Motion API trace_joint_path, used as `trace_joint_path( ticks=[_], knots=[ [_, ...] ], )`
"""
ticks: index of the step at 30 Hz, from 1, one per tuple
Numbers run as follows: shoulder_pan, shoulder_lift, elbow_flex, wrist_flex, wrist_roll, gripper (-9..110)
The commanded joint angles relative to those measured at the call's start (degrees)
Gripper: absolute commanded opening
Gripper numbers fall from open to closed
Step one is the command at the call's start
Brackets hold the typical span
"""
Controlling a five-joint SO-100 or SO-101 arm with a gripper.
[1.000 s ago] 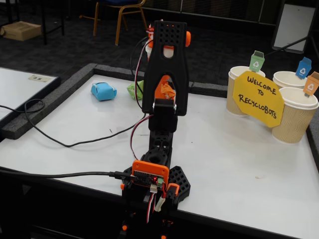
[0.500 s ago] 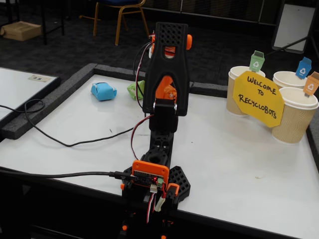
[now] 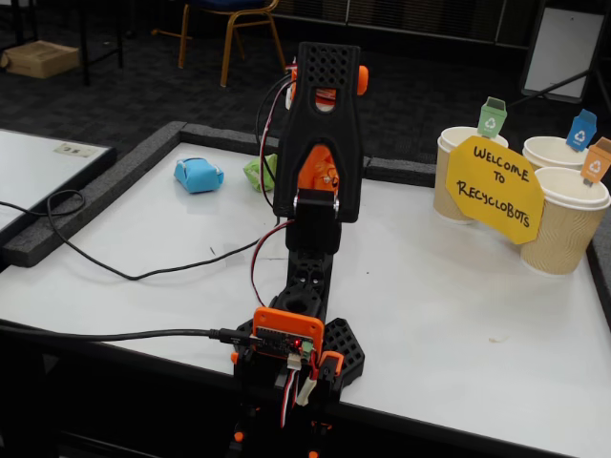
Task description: Sort rubbish by color.
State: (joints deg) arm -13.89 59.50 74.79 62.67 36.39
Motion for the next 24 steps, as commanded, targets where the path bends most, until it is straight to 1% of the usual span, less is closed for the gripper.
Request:
trace_joint_path(
  ticks=[1, 6, 10, 18, 24],
  knots=[
    [1.85, 1.93, -4.31, -0.97, -0.35, 0],
    [0.79, 5.27, -5.98, 4.13, -2.2, 0],
    [-0.97, 15.47, -2.46, 7.29, -3.87, 0],
    [-5.27, 34.28, 3.6, 15.21, -14.41, 0],
    [-5.54, 49.66, 11.25, 19.51, -20.65, 0]
  ],
)
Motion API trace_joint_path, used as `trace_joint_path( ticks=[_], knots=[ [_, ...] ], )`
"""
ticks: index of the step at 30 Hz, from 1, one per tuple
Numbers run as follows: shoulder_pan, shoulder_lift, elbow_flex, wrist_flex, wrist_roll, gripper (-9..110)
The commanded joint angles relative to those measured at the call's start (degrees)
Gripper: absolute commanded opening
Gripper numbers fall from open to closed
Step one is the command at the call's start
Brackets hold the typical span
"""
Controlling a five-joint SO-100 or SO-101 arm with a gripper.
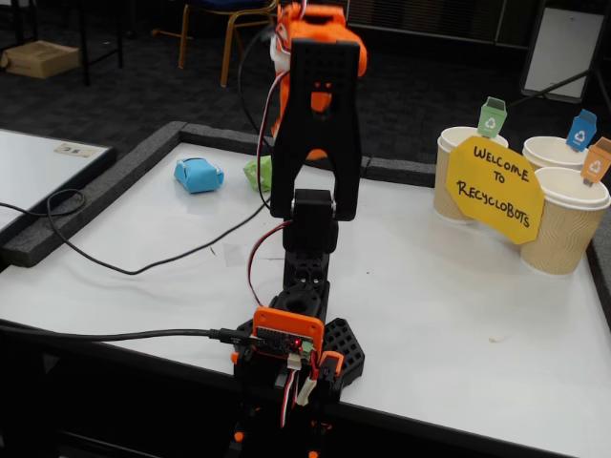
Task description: Sort rubbish by color.
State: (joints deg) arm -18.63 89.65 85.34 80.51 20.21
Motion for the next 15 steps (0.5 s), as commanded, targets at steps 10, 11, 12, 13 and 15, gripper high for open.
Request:
trace_joint_path(
  ticks=[10, 11, 12, 13, 15],
  knots=[
    [0.09, 46.58, 20.57, 2.99, -10.46, 0],
    [0.44, 49.13, 22.5, 2.64, -10.72, 0],
    [0.97, 51.68, 24.35, 2.29, -11.78, 0],
    [1.49, 53.96, 26.19, 1.76, -13.01, 0],
    [3.34, 57.83, 29.36, 1.14, -15.21, 0]
  ],
)
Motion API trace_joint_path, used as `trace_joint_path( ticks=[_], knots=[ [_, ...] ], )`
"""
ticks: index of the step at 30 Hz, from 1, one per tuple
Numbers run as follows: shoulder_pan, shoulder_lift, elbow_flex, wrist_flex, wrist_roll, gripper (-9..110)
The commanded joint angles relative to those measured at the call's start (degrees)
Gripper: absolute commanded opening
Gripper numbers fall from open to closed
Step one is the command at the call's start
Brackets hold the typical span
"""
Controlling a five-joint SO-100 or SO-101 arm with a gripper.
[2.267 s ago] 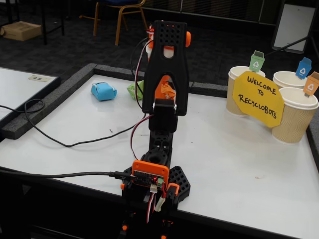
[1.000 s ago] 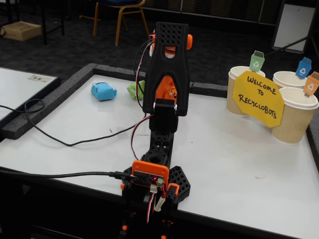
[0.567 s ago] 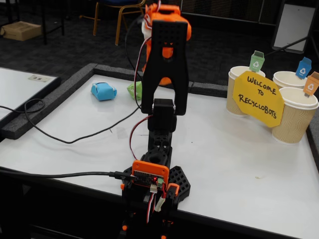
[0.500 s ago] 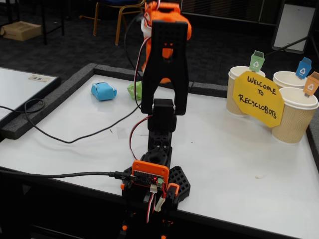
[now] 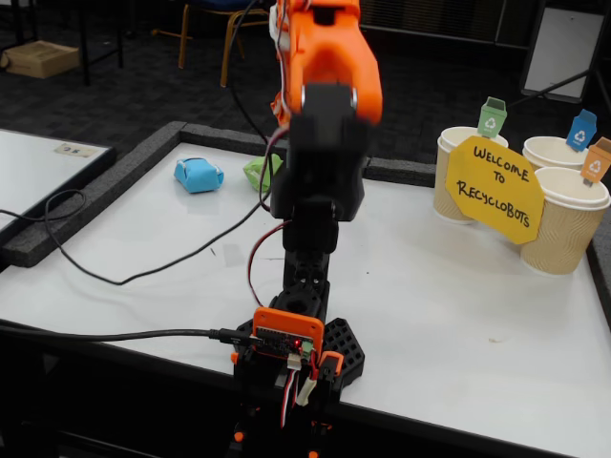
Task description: Sort rubbish by color.
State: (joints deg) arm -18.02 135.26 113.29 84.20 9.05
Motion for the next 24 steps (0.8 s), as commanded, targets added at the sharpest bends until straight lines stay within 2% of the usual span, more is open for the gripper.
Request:
trace_joint_path(
  ticks=[1, 9, 13, 20, 24],
  knots=[
    [3.87, 13.54, 2.64, -2.72, -5.71, 0],
    [12.48, 32.52, 13.45, -5.71, -15.47, 0],
    [17.49, 34.45, 14.24, -7.21, -17.4, 0],
    [24.43, 50.62, 22.59, -7.29, -22.15, 0],
    [29.0, 52.03, 25.58, -7.21, -22.15, 0]
  ],
)
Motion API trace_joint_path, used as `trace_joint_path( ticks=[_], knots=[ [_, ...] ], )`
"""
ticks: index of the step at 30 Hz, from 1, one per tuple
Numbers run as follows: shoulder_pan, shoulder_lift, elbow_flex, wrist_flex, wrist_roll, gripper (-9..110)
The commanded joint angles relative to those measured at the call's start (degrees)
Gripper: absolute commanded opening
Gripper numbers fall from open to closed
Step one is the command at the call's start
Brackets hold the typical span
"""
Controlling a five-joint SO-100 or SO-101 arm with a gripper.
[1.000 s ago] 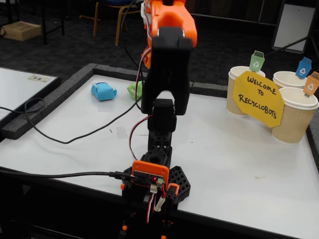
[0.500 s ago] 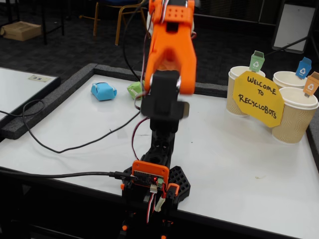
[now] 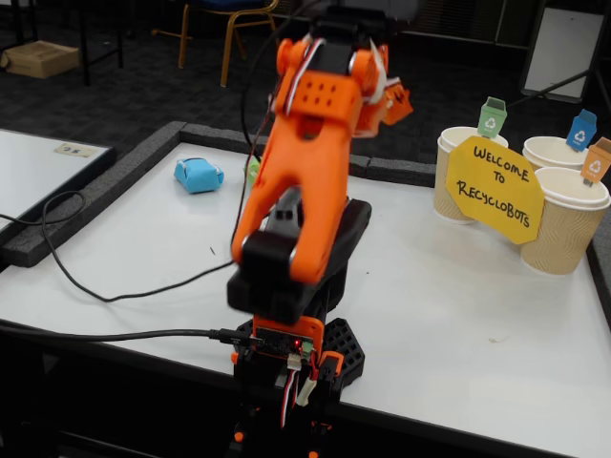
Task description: Sort rubbish by color.
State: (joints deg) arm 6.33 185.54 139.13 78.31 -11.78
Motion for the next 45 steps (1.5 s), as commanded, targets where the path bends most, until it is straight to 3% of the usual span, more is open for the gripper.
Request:
trace_joint_path(
  ticks=[1, 20, 39, 45],
  knots=[
    [5.89, 2.81, 0.26, -1.49, -1.32, 0],
    [25.4, 2.99, 1.85, -2.2, -1.32, 0],
    [22.5, 2.55, 0.97, -6.24, -1.23, 0],
    [22.68, -5.98, -6.24, -10.46, -1.32, 0]
  ],
)
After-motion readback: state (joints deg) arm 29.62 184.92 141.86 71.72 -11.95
